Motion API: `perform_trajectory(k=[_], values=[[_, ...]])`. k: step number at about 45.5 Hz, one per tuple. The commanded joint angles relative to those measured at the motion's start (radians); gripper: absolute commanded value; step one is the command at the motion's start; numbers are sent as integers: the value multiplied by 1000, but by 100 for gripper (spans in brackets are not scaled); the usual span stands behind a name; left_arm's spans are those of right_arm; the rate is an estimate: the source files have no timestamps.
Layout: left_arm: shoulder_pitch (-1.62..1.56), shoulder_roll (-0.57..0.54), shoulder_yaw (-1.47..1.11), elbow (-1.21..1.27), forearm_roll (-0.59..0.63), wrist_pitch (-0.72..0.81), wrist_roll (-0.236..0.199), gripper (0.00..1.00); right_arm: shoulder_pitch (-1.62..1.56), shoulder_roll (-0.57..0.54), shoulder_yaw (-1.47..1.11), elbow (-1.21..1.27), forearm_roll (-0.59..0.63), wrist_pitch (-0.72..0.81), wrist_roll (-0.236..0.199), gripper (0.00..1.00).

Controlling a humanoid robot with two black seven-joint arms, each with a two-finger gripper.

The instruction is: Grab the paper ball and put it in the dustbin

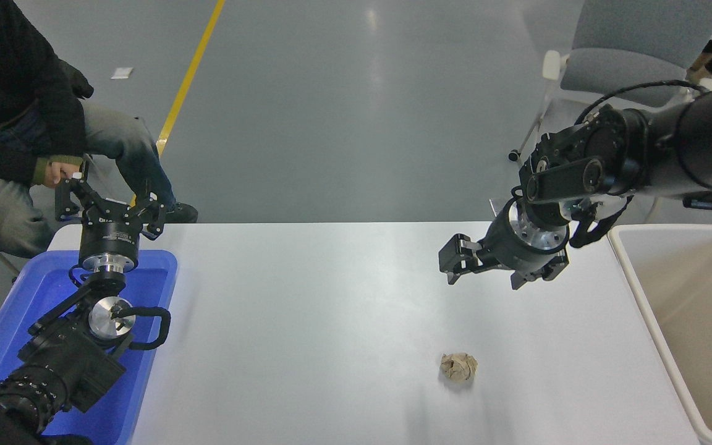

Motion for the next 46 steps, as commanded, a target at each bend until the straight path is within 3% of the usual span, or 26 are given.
perform_trajectory(k=[1,33,46], values=[[-1,-1,0,0,0,0,0,99,-128,0,24,-25,-38,-90,-1,100],[1,0,0,0,0,0,0,99,-335,0,156,-103,-52,-273,-1,100],[1,0,0,0,0,0,0,99,-405,0,156,-137,-115,-307,-1,100]])
